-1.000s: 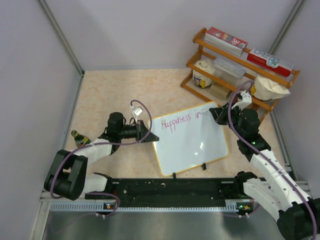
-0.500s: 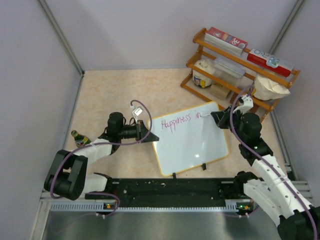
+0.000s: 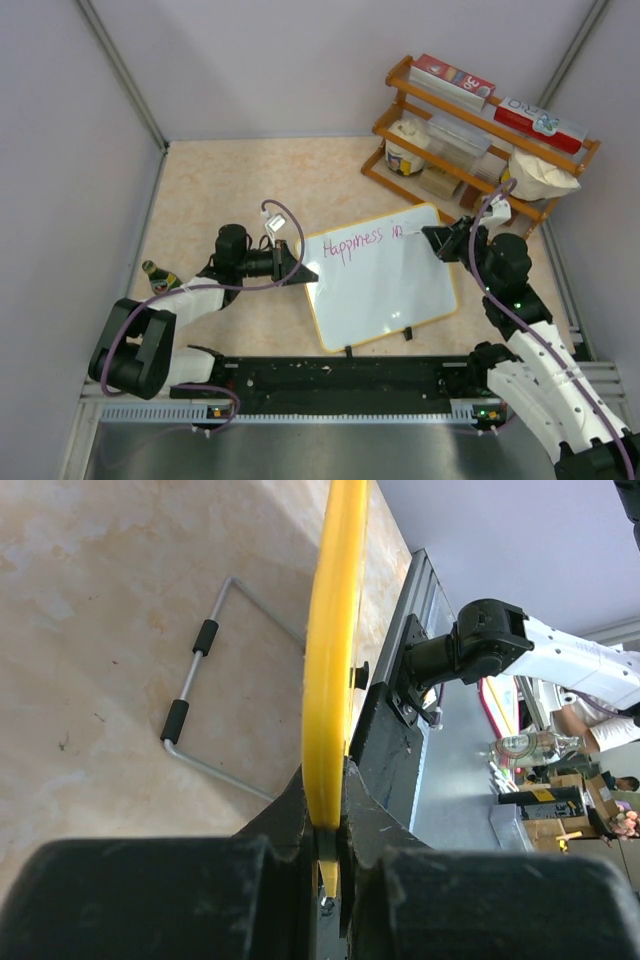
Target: Write a sentence on the whiteboard
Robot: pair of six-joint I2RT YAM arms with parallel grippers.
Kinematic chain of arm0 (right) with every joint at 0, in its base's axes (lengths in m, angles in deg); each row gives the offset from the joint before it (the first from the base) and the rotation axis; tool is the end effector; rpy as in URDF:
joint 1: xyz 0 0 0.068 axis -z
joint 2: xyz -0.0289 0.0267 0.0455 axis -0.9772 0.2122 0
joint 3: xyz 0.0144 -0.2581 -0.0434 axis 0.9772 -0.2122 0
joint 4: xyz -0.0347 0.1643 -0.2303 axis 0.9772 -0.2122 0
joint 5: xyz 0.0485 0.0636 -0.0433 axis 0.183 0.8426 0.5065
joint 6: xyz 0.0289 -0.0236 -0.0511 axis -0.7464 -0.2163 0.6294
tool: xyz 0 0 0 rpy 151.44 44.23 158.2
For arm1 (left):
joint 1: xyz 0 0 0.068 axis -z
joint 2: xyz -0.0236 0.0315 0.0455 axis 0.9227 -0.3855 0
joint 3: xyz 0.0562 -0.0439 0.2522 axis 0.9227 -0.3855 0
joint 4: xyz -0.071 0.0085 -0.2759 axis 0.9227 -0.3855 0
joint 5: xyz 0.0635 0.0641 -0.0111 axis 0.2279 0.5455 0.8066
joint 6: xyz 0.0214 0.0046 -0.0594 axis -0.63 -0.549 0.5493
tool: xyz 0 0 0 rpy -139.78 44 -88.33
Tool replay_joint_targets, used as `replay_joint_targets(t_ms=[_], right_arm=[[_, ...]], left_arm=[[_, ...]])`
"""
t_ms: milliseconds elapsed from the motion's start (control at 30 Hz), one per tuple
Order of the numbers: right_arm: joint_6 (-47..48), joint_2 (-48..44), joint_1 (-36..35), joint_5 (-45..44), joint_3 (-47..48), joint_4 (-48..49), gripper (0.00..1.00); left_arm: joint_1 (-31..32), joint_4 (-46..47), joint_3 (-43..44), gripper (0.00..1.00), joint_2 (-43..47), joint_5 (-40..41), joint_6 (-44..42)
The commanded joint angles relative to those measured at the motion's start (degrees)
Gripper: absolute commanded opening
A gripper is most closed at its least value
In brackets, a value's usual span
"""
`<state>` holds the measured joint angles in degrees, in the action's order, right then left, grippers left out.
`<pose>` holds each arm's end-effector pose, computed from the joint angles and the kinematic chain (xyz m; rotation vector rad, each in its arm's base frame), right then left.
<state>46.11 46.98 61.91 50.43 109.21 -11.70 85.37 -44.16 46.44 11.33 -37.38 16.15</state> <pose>0.2043 0.0643 0.2752 0.1128 1.7737 0.6869 0.2403 -0.1221 0.1553 0.4501 2.0586 -1.5848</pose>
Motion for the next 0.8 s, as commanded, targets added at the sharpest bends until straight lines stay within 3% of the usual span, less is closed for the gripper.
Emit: replay_joint_targets(t_ms=[0, 267, 767], right_arm=[[-0.87, -1.77, 0.63, 5.95, 1.82, 6.06, 0.0], [-2.54, -0.45, -1.03, 10.71, -0.64, 10.8, 0.0], [3.34, 4.82, -21.5, 0.61, 2.61, 12.83, 0.0]], left_arm=[[0.68, -2.44, -1.61, 0.0, -0.74, 2.2, -4.79], [0.68, -3.32, -1.35, 0.0, -0.29, 2.73, -5.14], [0.59, -2.8, -1.44, 0.0, -0.47, 2.82, -4.88]])
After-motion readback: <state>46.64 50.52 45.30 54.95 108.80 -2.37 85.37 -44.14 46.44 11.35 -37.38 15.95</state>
